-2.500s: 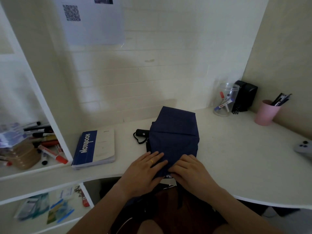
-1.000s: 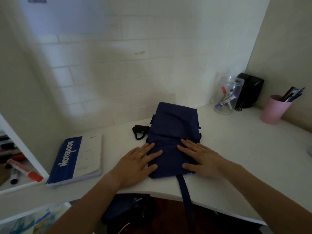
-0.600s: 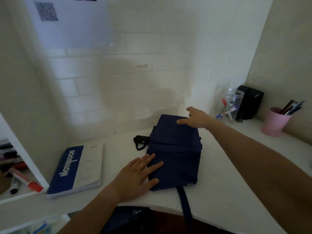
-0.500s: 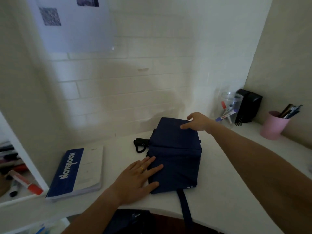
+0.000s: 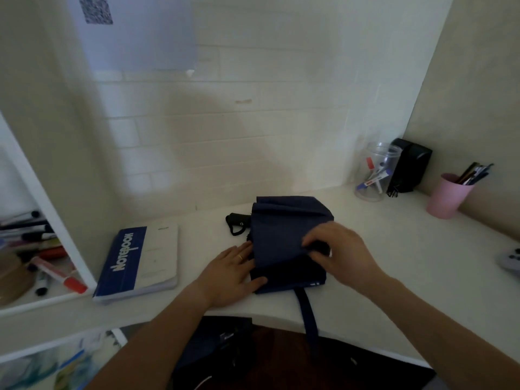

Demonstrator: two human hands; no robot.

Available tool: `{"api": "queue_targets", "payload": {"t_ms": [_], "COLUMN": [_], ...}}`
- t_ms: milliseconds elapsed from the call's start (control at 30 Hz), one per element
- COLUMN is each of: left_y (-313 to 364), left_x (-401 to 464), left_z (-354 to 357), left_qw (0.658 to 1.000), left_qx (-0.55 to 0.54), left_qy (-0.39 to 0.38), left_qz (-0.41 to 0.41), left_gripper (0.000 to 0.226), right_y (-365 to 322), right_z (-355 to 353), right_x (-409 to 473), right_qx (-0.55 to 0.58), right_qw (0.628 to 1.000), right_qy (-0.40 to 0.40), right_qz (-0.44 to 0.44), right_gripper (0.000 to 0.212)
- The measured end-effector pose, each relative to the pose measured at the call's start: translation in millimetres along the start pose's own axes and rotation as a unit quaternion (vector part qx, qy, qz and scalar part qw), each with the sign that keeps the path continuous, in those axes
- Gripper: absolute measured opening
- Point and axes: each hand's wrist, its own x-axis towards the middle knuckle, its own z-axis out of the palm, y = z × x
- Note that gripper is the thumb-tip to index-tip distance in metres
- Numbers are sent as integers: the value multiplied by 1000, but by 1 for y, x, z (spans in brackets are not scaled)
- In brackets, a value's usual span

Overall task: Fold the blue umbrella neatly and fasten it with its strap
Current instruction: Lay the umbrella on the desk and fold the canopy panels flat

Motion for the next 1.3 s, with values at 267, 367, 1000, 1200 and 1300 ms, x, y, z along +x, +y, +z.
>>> {"api": "queue_targets", "payload": {"t_ms": [267,367,1000,1200,1300], "left_y": [5,9,41,36,32], "left_x": [-4,-12,20,15,14], "left_z": [-7,-6,-18,-5,-5], "left_qw": [997,990,980,978,993], "left_qx": [-59,-96,133,133,71], "left_qy": [39,105,140,120,44], "left_qz": [3,-7,40,106,81], "left_gripper": [81,79,45,53,59], "right_y": [2,6,20,21,23], "right_z": [35,40,31,18,16], "right_x": [-47,-52,-58,-64,-72], "right_qx": [-77,-71,-33,-27,-18], "right_qw": [995,995,998,998,997], "right_qy": [-26,-20,-36,-61,-73], "right_qz": [-50,-61,-43,-10,-1], "right_gripper": [16,14,19,29,21]}}
